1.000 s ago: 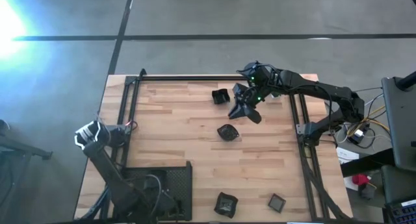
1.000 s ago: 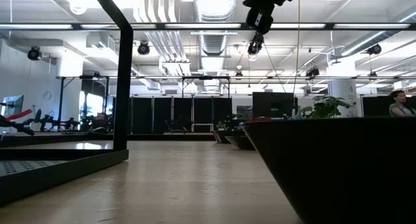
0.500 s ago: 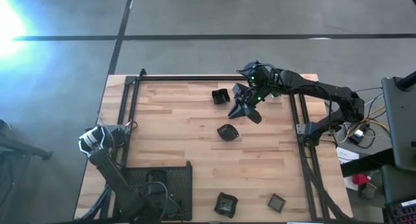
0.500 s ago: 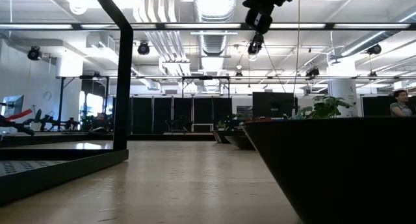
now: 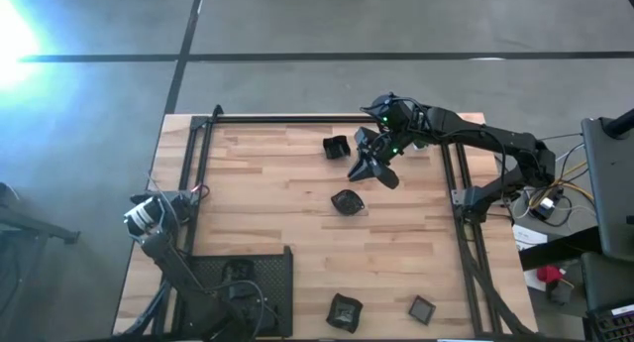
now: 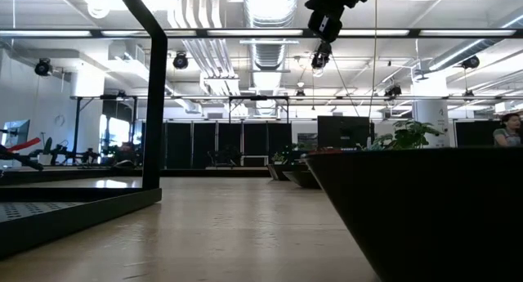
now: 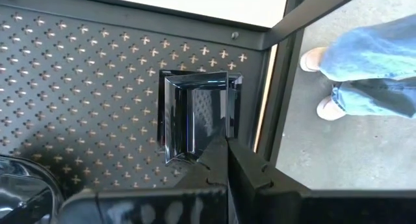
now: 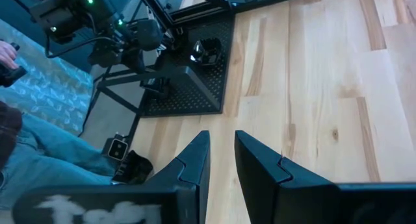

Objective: Pick & Place Mini shaped plates
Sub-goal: Stack the black square plate on the black square plate on the shelf

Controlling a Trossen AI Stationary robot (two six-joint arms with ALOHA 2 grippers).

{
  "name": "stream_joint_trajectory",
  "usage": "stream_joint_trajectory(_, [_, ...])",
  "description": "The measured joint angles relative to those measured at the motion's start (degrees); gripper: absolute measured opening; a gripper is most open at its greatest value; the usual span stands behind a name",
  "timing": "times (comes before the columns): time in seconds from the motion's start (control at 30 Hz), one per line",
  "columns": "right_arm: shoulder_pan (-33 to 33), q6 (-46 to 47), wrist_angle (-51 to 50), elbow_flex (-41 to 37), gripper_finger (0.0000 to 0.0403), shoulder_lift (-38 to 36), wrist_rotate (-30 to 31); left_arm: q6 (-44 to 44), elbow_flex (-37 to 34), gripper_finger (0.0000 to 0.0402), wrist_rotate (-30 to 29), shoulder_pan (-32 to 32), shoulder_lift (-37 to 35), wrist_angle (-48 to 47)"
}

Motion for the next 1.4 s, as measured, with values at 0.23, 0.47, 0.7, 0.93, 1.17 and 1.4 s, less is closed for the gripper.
stream_joint_trajectory(0.23, [0.00, 0.00, 0.02, 0.00, 0.0068, 0.00, 0.01, -0.35, -0.02, 0.0000, 0.01, 0.21, 0.00, 0.31])
stream_joint_trajectory(0.47, [0.00, -0.04, 0.02, 0.00, 0.0068, 0.00, 0.01, -0.39, -0.07, 0.0000, 0.01, 0.53, 0.00, 0.42])
stream_joint_trajectory(0.7, [0.00, -0.73, 0.01, 0.00, 0.0068, 0.00, 0.01, -0.39, -1.21, 0.0000, 0.05, 0.69, 0.07, 1.78])
stream_joint_trajectory(0.93, [0.00, -1.00, 0.02, 0.00, 0.0068, 0.00, -0.01, -0.39, -1.44, 0.0000, 0.20, 1.43, -0.02, 2.64])
stream_joint_trajectory(1.17, [0.00, -1.09, 0.00, 0.00, 0.0068, 0.00, -0.01, -1.09, -1.79, 0.0000, 0.31, 1.39, -0.04, 2.98])
stream_joint_trajectory(1.4, [0.00, -1.05, 0.00, 0.00, 0.0068, 0.00, -0.03, -1.54, -1.79, 0.0000, 1.35, 1.39, -0.04, 2.95])
